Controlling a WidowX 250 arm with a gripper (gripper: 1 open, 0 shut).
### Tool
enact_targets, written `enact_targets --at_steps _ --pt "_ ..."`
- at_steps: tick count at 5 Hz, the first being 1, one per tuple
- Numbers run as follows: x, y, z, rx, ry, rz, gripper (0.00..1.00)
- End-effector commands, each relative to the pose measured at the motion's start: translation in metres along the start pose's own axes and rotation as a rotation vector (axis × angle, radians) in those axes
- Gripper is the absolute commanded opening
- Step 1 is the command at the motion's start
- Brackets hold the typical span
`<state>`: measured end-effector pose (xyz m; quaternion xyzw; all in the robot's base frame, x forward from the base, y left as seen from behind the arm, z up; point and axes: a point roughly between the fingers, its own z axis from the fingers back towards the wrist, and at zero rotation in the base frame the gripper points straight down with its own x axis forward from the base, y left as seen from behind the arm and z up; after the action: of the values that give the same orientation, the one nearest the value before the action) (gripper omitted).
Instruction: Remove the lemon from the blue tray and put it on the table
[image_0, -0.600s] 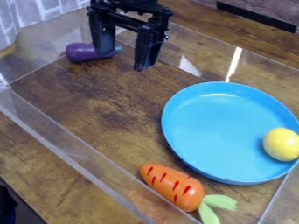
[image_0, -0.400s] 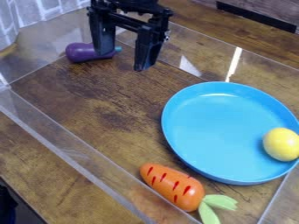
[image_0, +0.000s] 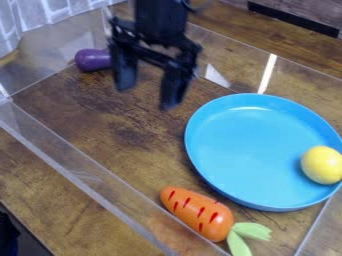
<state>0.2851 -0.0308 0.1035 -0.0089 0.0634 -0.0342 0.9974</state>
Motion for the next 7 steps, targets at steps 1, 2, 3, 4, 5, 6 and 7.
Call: enact_targets --at_steps 1,2,3,4,5,6,7 --pt "0.014 -0.038 0.002 0.009 -0.050 -0.133 1.00" --pt "0.034 -0.073 0.000 0.034 -0.058 -0.340 1.00" --pt "0.051 -0.095 0.006 0.065 -0.078 -0.505 1.00" --pt "0.068 -0.110 0.008 0.077 -0.089 -0.615 1.00" --pt "0.082 -0.127 0.011 0.083 -0.111 -0.618 1.00" --pt "0.099 -0.146 0.012 0.085 -0.127 -0.614 1.00" --pt "0.100 -0.147 0.006 0.077 -0.135 -0.600 0.00"
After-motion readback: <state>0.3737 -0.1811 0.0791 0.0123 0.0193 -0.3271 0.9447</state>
